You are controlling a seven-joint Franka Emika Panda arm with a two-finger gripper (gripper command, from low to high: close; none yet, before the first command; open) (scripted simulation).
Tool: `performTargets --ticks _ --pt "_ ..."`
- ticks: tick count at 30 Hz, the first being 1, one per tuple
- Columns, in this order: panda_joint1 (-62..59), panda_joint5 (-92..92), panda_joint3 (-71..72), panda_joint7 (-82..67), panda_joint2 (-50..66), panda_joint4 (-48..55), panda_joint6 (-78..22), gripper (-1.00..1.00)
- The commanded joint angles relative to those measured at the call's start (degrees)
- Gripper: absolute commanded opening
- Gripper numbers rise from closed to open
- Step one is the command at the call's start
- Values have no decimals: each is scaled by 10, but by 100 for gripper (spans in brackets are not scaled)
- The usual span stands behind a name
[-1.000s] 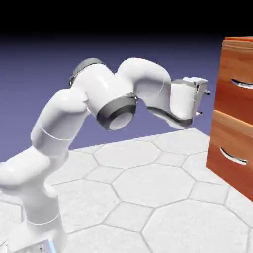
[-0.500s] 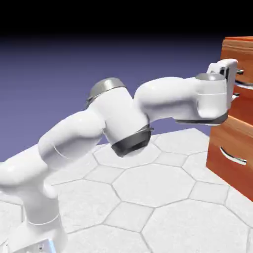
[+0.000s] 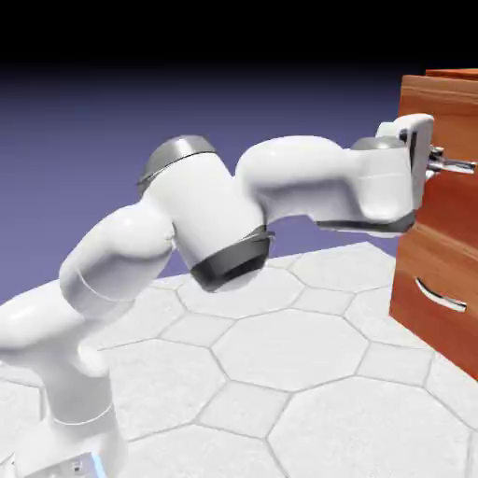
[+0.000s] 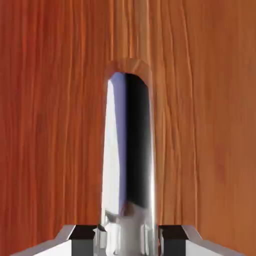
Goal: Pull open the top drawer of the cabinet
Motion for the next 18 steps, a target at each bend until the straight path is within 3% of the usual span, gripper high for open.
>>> performTargets --ticks 1,13,18 --pt "-20 -2 14 8 -6 -21 -5 -100" --pt "-269 -2 208 56 -30 -238 -49 -100" --pt "-349 -36 258 173 -114 -248 -24 -100"
